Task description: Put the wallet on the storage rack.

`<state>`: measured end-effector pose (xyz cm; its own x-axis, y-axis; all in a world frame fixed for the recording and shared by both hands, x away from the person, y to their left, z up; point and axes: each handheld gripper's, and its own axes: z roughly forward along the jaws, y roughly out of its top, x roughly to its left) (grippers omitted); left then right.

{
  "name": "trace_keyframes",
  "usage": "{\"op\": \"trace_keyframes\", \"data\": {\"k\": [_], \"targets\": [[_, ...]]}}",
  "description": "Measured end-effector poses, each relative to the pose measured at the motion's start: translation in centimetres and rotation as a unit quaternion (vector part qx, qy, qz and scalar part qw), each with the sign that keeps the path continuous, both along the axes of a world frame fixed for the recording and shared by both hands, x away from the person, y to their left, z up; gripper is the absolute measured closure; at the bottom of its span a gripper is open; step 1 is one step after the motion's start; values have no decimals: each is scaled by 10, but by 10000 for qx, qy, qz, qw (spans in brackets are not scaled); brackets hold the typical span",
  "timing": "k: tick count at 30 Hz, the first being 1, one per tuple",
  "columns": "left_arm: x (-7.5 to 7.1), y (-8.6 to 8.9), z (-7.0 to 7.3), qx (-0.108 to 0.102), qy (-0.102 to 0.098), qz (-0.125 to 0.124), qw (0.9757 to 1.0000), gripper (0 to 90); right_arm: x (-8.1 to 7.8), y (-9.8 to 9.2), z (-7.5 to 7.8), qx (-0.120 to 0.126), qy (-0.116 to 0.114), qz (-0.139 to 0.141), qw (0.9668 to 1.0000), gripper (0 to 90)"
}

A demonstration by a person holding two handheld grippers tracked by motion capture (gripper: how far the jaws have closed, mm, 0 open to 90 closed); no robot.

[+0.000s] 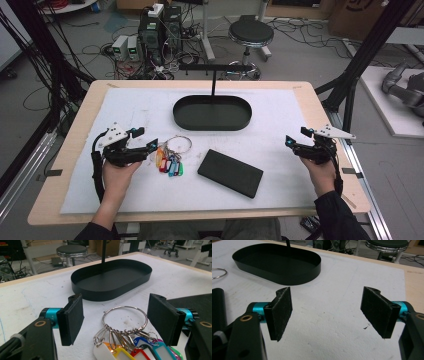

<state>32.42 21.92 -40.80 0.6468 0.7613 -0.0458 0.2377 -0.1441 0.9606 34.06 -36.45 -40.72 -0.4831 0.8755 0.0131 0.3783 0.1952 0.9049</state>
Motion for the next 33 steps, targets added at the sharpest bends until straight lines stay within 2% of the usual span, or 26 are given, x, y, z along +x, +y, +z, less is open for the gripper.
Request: {"op": "trace_keyframes", "data": {"k": [8, 19, 25, 31, 32, 33], "targets": [[2, -1, 2, 10, 23, 147, 9999, 294, 2, -3, -1, -45, 5, -82, 10000, 255], [7, -14, 1, 89, 179, 26, 9998, 294, 0, -4, 0, -12, -45, -112, 9999, 257], [8, -19, 0, 220, 204, 5, 9996, 294, -2, 3, 0, 70, 37, 111, 9999, 276], [8, -18, 0, 222, 179, 65, 9996, 294, -10, 26, -3, -34, 275, 667, 9974, 346], [8, -17, 0, 229, 166, 77, 9996, 294, -10, 26, -3, -34, 275, 667, 9974, 346], [9, -17, 0, 241, 154, 85, 9996, 294, -12, 34, -5, -106, 396, 855, 9955, 353]]}}
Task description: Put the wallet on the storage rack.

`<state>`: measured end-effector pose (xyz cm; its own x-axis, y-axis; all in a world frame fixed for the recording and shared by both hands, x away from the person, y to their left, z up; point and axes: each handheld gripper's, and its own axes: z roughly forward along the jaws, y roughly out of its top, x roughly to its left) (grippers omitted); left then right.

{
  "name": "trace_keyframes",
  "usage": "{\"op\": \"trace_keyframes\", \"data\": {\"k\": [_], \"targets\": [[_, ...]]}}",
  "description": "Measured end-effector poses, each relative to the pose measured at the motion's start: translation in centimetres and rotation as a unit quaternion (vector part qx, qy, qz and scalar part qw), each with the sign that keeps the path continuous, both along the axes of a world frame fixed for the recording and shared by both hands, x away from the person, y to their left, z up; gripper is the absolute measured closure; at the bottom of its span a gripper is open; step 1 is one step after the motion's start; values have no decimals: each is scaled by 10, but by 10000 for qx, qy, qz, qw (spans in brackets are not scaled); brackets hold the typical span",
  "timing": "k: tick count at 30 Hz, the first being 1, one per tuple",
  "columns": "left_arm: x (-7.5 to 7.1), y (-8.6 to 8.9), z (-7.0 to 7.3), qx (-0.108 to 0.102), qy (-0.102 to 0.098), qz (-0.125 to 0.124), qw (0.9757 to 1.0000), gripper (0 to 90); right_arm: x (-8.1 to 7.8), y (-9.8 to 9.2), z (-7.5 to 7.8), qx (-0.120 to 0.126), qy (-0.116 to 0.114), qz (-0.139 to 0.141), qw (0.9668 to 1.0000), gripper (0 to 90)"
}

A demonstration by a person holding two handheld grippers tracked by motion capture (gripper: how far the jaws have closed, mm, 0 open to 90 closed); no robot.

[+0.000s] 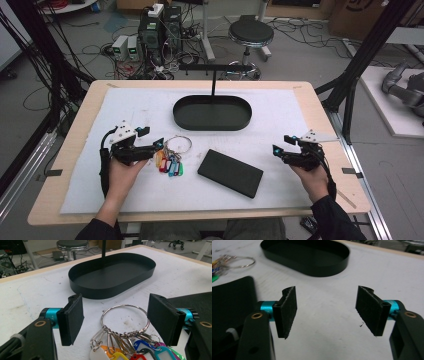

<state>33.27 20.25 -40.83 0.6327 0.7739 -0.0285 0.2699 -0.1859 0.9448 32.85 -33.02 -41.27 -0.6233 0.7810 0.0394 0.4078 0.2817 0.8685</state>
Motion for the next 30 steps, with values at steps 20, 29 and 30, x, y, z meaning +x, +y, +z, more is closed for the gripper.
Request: {"op": "trace_keyframes", "data": {"k": [20, 29, 30], "targets": [[-2, 1, 2, 2, -73, 31, 10000, 294, -34, 35, -18, -56, 531, 185, 9984, 439], [-1, 0, 2, -4, -48, 15, 10000, 294, -26, 42, -35, -144, 1112, 359, 9930, 466], [-2, 0, 2, 1, -34, 17, 10000, 294, -25, 42, -36, -104, 1154, 358, 9926, 466]]}}
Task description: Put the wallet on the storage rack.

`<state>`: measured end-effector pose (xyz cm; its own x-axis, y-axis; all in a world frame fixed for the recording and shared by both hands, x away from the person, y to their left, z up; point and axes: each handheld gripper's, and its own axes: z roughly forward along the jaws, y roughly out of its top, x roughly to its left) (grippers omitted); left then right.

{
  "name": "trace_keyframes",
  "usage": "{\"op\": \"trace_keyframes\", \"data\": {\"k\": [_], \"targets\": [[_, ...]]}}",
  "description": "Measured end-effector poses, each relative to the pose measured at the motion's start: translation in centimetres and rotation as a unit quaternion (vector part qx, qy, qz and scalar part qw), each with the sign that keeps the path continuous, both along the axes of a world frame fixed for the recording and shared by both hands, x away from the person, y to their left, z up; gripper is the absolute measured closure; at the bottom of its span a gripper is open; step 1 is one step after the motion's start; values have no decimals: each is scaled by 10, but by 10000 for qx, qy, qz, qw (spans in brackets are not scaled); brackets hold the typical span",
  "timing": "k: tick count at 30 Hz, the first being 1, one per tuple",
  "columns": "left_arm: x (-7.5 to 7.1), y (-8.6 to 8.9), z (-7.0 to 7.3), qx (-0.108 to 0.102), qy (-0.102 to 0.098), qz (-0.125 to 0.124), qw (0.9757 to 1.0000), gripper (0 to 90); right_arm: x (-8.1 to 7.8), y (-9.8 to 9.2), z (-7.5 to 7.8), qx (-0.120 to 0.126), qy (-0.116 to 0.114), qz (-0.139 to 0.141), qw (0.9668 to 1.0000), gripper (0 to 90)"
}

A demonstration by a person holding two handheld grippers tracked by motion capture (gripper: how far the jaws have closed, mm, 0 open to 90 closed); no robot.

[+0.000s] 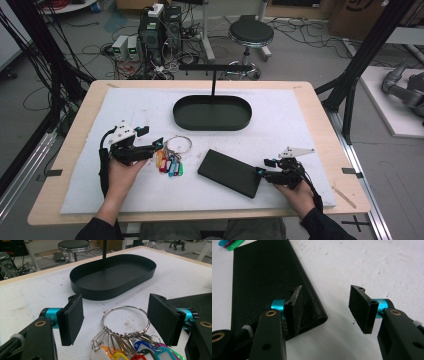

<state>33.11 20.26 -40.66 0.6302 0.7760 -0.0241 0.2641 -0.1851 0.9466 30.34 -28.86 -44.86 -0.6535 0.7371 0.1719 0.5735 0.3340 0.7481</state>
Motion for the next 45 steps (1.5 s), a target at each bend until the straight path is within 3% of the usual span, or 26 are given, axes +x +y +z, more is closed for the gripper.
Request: {"op": "trace_keyframes", "data": {"k": [2, 3, 9, 10, 12, 20, 22, 23, 26, 29, 30, 31, 35, 37, 39, 42, 43, 44, 45], "targets": [[0, 0, 0, -1, 0, -3, 10000, 294, 1, -1, -1, 42, 52, 16, 10000, 466], [0, 0, 0, 1, 9, -13, 10000, 294, 4, -2, -3, 185, 284, 42, 9994, 467], [-1, -3, 0, 40, -3, -27, 10000, 294, 9, -5, -7, 437, 628, 63, 9970, 487], [-1, -3, 0, 40, -3, -27, 10000, 294, 9, -6, -7, 451, 649, 74, 9968, 505], [-1, -5, 0, 45, -5, -32, 10000, 294, 9, -6, -7, 614, 830, 192, 9945, 673], [-1, -11, 0, 56, -13, -100, 9999, 294, 8, -5, 0, 513, 715, 330, 9956, 796], [-2, -13, 0, 49, -27, -132, 9999, 294, 4, -2, 9, 416, 397, 383, 9976, 816], [-2, -13, 0, 49, -27, -132, 9999, 294, 4, -2, 9, 416, 397, 383, 9976, 816], [-1, -15, 0, -11, -4, -191, 9998, 294, 1, 1, 20, 285, -99, 464, 9985, 821], [-1, -20, 1, -81, -10, -272, 9996, 294, -4, 6, 33, 143, -665, 619, 9958, 823], [-1, -20, 1, -81, -10, -272, 9996, 294, -4, 6, 33, 143, -665, 619, 9958, 823], [0, -24, 2, -160, 1, -370, 9992, 294, -7, 7, 38, 102, -909, 710, 9933, 824], [2, -33, 2, -333, 66, -634, 9974, 294, -9, 9, 44, 68, -1206, 862, 9889, 825], [5, -41, 2, -404, 107, -907, 9950, 294, -12, 9, 47, 38, -1410, 1041, 9845, 825], [6, -50, 1, -447, 204, -1161, 9920, 294, -13, 8, 48, 24, -1486, 1113, 9826, 825], [8, -67, 1, -303, 312, -1528, 9873, 285, -15, 8, 49, 0, -1585, 1216, 9798, 825], [9, -77, -2, -171, 378, -1713, 9843, 285, -16, 7, 49, -18, -1629, 1282, 9783, 825], [9, -77, -2, -171, 378, -1713, 9843, 285, -17, 7, 49, -33, -1664, 1307, 9774, 825], [11, -86, -4, -95, 466, -1874, 9811, 285, -18, 7, 49, -46, -1673, 1351, 9766, 825]]}}
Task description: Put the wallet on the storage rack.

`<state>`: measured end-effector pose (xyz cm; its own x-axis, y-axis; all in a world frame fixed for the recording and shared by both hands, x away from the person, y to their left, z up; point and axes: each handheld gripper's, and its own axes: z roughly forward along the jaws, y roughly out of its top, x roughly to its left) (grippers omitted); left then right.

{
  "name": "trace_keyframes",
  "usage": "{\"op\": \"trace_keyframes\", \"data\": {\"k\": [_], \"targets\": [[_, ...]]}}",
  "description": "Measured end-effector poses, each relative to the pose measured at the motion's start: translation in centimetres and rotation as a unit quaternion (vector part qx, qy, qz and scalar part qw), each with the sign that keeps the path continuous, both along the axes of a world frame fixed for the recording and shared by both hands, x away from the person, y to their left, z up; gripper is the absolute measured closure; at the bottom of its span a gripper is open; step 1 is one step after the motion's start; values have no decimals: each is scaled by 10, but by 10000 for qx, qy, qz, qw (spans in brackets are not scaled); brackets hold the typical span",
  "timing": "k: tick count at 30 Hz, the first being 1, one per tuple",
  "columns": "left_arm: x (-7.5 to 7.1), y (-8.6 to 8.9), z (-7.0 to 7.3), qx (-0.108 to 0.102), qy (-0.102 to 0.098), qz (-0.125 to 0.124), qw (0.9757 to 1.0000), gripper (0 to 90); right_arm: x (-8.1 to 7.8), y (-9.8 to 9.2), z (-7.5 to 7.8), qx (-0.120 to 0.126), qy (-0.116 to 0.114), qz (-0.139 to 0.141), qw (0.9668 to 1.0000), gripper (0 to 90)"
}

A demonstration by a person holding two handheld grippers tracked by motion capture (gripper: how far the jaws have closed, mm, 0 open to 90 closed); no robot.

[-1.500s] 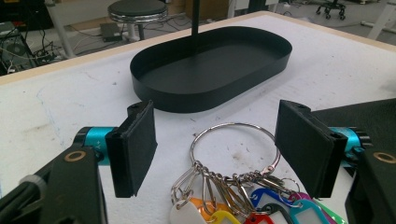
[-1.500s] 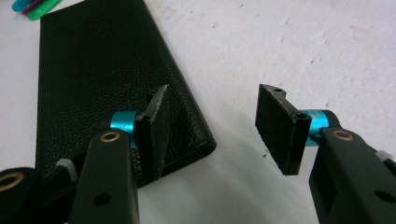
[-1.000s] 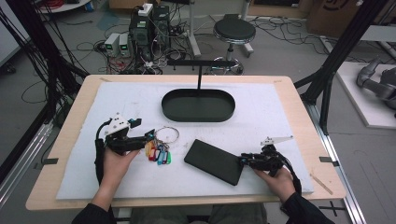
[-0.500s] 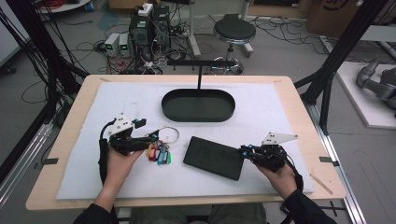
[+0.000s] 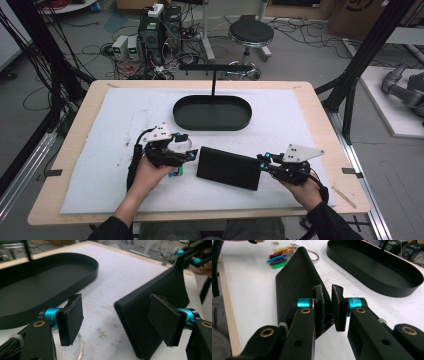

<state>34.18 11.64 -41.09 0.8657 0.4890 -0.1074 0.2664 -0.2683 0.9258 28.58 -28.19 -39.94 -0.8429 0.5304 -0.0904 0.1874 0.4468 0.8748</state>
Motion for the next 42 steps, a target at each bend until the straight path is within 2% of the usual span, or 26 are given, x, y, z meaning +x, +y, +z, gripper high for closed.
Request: {"op": "trace_keyframes", "data": {"k": [3, 6, 9, 12, 14, 15, 16, 17, 18, 20, 21, 24, 25, 26, 27, 28, 30, 31, 33, 35, 36, 38, 39, 40, 41, 42], "targets": [[2, -7, -3, 59, 85, -117, 9999, 275, -1, -1, 0, -38, -47, 73, 10000, 825], [6, -16, -8, 59, 258, -333, 9991, 263, -3, -2, 0, -66, -135, 206, 9997, 825], [8, -23, -11, 125, 286, -414, 9987, 262, -6, -2, 1, -128, -268, 342, 9990, 826], [10, -26, -14, 41, 482, -567, 9972, 249, -7, -3, 1, -153, -325, 499, 9981, 826], [10, -28, -16, 75, 539, -663, 9963, 251, -7, -4, 1, -153, -315, 519, 9980, 825], [10, -29, -16, 121, 537, -715, 9959, 317, -7, -4, 1, -155, -330, 563, 9977, 824], [9, -29, -16, 157, 514, -797, 9954, 317, -7, -4, 1, -155, -330, 563, 9977, 824], [8, -30, -16, 176, 480, -897, 9947, 454, -6, -5, 1, -141, -325, 594, 9976, 823], [6, -31, -15, 235, 393, -973, 9942, 454, -6, -5, 1, -141, -325, 594, 9976, 823], [3, -30, -14, 335, 201, -997, 9943, 535, -5, -6, 0, -142, -306, 611, 9976, 821], [3, -28, -13, 333, 193, -1021, 9940, 581, -4, -7, -1, -114, -262, 611, 9977, 811], [1, -23, -12, 163, 208, -1125, 9933, 650, -1, -8, -2, -13, -157, 639, 9978, 767], [1, -23, -12, 163, 208, -1125, 9933, 681, -1, -8, -2, -13, -157, 639, 9978, 767], [0, -20, -11, -39, 260, -1213, 9923, 705, 1, -11, -1, 148, -66, 633, 9979, 697], [0, -20, -11, -39, 260, -1213, 9923, 714, 1, -11, -1, 148, -66, 633, 9979, 697], [-1, -18, -10, -130, 248, -1206, 9923, 714, 3, -13, -1, 241, -19, 611, 9978, 628], [-2, -14, -8, -282, 162, -1284, 9912, 738, 7, -16, -1, 438, 195, 494, 9976, 552], [-3, -13, -7, -313, 74, -1256, 9916, 743, 9, -17, -1, 505, 281, 447, 9973, 524], [-4, -10, -6, -350, -24, -1249, 9915, 747, 12, -17, -2, 539, 367, 370, 9972, 468], [-6, -7, -5, -407, -96, -1263, 9911, 749, 16, -15, -5, 526, 557, 268, 9967, 393], [-6, -6, -5, -418, -147, -1292, 9906, 749, 17, -13, -6, 539, 666, 246, 9960, 388], [-8, -6, -3, -450, -247, -1318, 9899, 751, 20, -10, -8, 570, 719, 261, 9954, 375], [-9, -6, -2, -466, -323, -1368, 9890, 751, 21, -9, -9, 623, 689, 263, 9953, 375], [-11, -6, -1, -530, -406, -1431, 9875, 751, 24, -5, -12, 735, 828, 287, 9934, 375], [-11, -6, -1, -530, -406, -1431, 9875, 752, 24, -5, -12, 735, 828, 287, 9934, 375], [-12, -6, 0, -567, -454, -1476, 9864, 752, 25, -3, -13, 741, 873, 276, 9930, 372]]}}
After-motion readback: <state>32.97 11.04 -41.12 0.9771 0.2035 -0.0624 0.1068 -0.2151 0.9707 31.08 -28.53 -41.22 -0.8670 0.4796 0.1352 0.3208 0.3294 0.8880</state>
